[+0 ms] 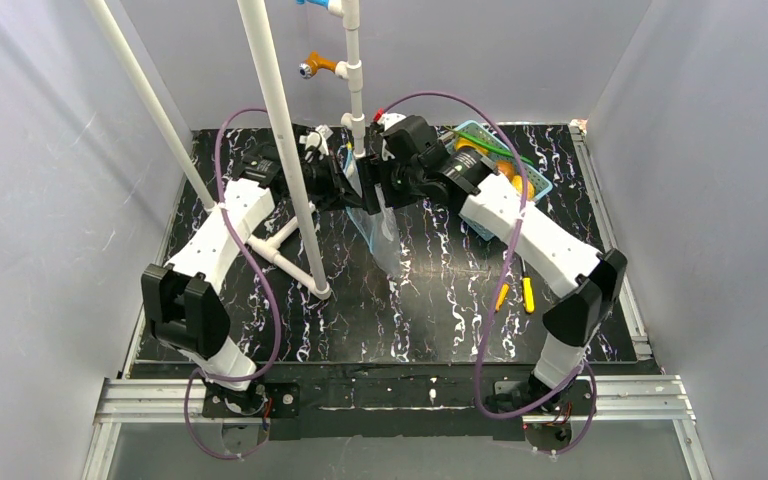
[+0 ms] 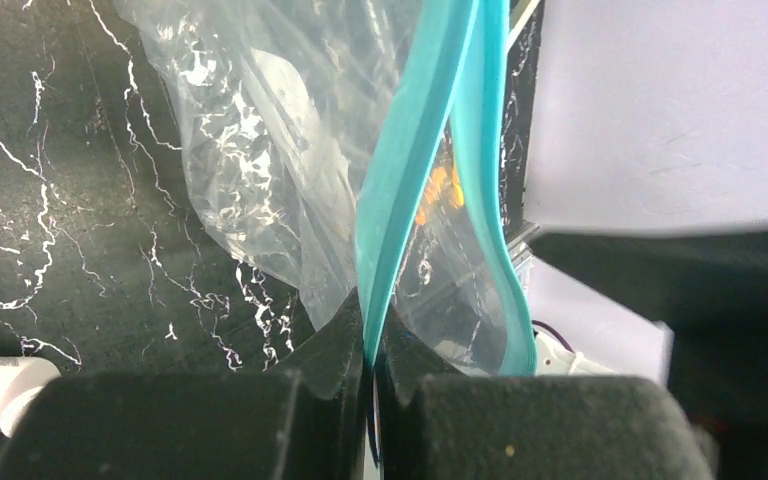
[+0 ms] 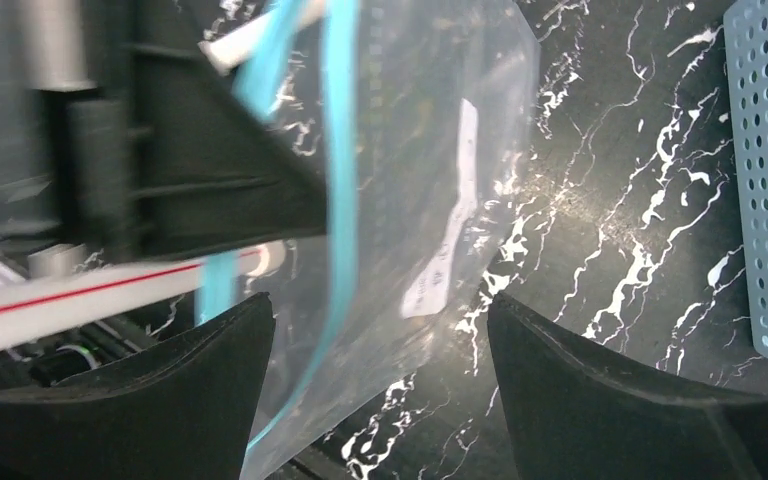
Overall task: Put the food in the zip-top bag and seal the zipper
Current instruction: Open the zipper of the food storage bag.
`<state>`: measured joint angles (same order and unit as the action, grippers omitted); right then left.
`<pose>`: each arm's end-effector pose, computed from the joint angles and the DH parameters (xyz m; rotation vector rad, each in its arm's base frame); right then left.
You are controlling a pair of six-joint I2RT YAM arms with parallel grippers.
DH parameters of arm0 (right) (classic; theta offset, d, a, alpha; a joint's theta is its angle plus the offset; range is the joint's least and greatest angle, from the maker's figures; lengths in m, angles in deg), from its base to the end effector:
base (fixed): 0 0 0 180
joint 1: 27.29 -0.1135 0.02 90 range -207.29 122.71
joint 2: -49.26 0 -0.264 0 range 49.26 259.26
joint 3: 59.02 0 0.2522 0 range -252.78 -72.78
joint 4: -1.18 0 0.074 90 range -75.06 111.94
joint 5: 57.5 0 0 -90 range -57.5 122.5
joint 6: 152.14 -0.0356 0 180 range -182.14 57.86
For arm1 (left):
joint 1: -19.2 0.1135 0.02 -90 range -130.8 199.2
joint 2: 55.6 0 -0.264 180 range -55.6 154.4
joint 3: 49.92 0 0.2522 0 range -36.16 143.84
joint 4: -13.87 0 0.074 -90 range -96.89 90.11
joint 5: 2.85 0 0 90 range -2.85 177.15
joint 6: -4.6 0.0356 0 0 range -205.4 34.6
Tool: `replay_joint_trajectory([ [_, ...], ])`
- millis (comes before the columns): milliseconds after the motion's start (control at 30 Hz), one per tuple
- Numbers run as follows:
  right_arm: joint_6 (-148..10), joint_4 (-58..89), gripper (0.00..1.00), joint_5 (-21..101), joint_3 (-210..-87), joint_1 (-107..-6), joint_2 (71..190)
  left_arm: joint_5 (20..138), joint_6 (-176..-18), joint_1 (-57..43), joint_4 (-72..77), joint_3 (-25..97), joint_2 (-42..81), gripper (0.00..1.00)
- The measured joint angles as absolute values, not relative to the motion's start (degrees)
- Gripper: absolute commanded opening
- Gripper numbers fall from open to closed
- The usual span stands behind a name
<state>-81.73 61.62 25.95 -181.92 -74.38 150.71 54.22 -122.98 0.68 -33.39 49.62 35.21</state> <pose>0.2700 0.2845 0.3957 -0.4842 2.2420 0.4916 0.3298 -0.1309 0.3510 -0.0590 2.3782 -1.1482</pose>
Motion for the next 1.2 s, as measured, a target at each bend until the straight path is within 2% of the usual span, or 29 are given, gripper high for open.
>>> replay_joint_trajectory([
  [33,-82.02,62.21,0.81,25.71,-182.21,-74.91,149.85,54.61,-122.96,0.28,-33.54,49.66,35.64,0.00],
  [300,-85.05,61.46,0.15,25.03,-185.29,-80.28,144.98,56.63,-122.91,-1.10,-35.53,50.38,38.29,0.00],
  [333,-85.29,60.98,0.08,24.70,-185.29,-80.31,145.00,56.71,-122.94,-1.20,-35.75,50.51,38.33,0.00],
  [400,-86.37,59.98,0.01,23.65,-185.11,-80.13,145.50,57.13,-122.98,-1.29,-36.19,50.84,38.35,0.00],
  [900,-82.85,54.93,0.01,18.23,-176.81,-79.78,156.26,59.75,-120.58,-1.23,-40.76,54.40,38.33,0.00],
  [933,-82.61,54.82,0.03,17.80,-176.18,-79.61,156.59,60.04,-120.14,-1.20,-41.76,55.15,38.33,0.00],
  [1000,-81.97,53.86,0.15,17.71,-174.03,-78.93,156.61,61.00,-118.76,-1.29,-44.54,57.70,38.33,0.00],
  [1200,-80.29,48.35,0.19,22.65,-168.55,-76.28,156.61,61.96,-116.36,-1.29,-49.19,63.39,38.22,0.00],
])
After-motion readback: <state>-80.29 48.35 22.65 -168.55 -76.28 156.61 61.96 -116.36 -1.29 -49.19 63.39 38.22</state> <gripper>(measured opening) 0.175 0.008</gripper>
